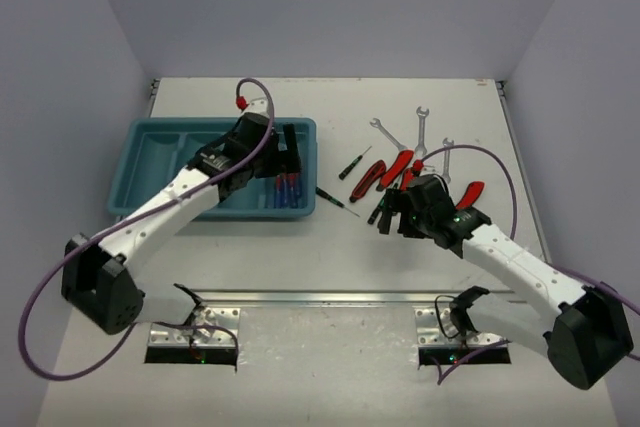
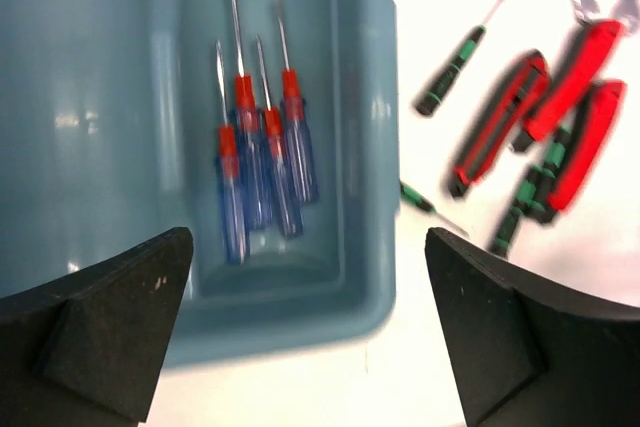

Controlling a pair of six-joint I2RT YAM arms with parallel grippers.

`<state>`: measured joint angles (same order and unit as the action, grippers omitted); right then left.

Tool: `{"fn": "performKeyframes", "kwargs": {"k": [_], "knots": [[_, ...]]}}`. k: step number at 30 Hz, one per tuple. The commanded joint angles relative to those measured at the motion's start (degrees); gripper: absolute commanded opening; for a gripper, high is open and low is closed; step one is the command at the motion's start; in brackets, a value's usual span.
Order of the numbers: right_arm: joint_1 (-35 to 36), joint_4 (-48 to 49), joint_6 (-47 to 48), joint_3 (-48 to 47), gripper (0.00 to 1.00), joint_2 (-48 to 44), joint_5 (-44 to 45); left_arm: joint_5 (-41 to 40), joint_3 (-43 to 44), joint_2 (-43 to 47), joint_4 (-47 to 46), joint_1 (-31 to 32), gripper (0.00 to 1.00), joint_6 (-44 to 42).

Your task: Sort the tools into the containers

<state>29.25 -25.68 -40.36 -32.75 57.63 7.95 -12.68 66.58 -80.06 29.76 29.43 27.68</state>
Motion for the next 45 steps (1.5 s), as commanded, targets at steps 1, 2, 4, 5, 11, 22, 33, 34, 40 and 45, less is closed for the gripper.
{"fn": "performKeyframes", "kwargs": {"k": [1,2,4,5,11,22,33,34,40,45], "knots": [[5.7,4.0,-6.0,-6.0,0.96,6.9,10.7,0.7,-6.1,15.5,0.1,2.0,1.0,1.2],[6.1,4.2,-6.6,-6.9,0.96,9.0,11.8,0.9,-6.9,17.7,1.5,2.1,1.0,1.2],[6.2,4.6,-7.5,-7.5,0.94,10.6,13.1,1.1,-7.9,22.2,2.8,2.5,1.0,0.7],[6.3,6.4,-7.7,-7.5,0.93,12.3,12.3,0.9,-8.1,23.8,4.6,2.6,1.0,0.3],[6.3,7.8,-9.8,-11.9,0.69,21.9,13.8,-0.7,-12.2,34.3,6.7,2.6,1.0,-5.4],[6.4,4.4,-18.9,-19.9,0.53,36.0,13.9,1.9,-18.6,33.3,3.7,2.6,1.0,-6.5],[6.4,2.7,-23.1,-20.0,0.45,41.1,16.9,2.4,-19.0,36.1,3.0,2.6,1.0,-6.6],[6.4,2.7,-23.7,-19.9,0.42,41.5,17.3,2.4,-19.0,35.9,3.1,2.6,1.0,-6.6],[6.5,3.8,-25.5,-18.3,0.29,41.8,18.4,2.7,-18.9,34.5,3.1,2.6,1.0,-6.7],[6.5,3.5,-25.4,-17.8,0.16,39.8,18.4,2.4,-18.9,34.3,3.2,2.6,1.0,-6.7]]}}
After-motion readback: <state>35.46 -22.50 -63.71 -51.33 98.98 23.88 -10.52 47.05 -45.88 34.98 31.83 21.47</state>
